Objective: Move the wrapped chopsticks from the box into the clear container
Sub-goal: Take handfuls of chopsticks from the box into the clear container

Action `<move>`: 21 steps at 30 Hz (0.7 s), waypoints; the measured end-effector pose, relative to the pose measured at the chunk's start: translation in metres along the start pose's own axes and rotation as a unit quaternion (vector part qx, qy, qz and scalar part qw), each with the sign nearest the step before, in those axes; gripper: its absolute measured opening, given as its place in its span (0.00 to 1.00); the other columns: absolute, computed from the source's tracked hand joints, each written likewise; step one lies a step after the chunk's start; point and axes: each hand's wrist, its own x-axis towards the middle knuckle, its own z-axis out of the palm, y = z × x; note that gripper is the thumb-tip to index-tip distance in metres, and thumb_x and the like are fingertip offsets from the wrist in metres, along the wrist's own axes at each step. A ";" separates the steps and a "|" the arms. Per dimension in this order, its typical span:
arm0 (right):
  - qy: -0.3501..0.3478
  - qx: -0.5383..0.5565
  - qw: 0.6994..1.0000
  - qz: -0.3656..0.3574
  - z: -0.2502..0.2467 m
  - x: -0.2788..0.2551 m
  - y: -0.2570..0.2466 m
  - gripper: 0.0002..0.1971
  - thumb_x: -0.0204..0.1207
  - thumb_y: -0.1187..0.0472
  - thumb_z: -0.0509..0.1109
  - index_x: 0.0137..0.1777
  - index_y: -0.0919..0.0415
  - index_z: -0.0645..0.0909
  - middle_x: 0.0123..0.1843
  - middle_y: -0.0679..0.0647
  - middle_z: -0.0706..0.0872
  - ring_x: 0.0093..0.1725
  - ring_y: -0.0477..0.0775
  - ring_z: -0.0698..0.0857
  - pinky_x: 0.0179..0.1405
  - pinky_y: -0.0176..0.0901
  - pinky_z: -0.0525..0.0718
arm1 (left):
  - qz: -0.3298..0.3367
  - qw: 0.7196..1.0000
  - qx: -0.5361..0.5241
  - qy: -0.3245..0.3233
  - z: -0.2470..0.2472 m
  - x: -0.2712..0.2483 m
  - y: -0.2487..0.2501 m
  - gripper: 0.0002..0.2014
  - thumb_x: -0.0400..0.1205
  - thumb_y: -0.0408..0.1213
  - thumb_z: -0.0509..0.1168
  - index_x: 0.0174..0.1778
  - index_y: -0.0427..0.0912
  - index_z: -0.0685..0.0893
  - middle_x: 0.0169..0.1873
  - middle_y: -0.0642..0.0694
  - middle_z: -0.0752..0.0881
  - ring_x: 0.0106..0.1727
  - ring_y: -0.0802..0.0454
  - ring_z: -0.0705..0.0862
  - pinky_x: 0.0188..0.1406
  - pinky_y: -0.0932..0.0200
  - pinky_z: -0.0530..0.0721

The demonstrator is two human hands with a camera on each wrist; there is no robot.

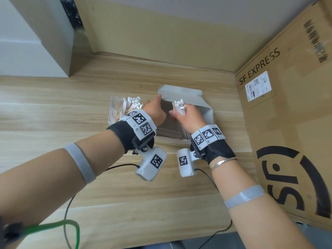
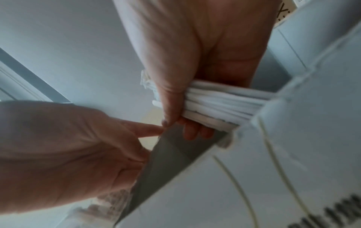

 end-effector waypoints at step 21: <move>0.167 0.315 0.898 -0.257 0.005 -0.009 -0.108 0.08 0.79 0.65 0.64 0.38 0.57 0.74 0.24 0.49 0.78 0.26 0.44 0.77 0.40 0.36 0.79 | 0.093 0.959 -0.129 0.234 -0.057 0.001 -0.045 0.25 0.71 0.16 0.53 0.54 0.43 0.84 0.69 0.42 0.79 0.61 0.33 0.82 0.43 0.58 0.74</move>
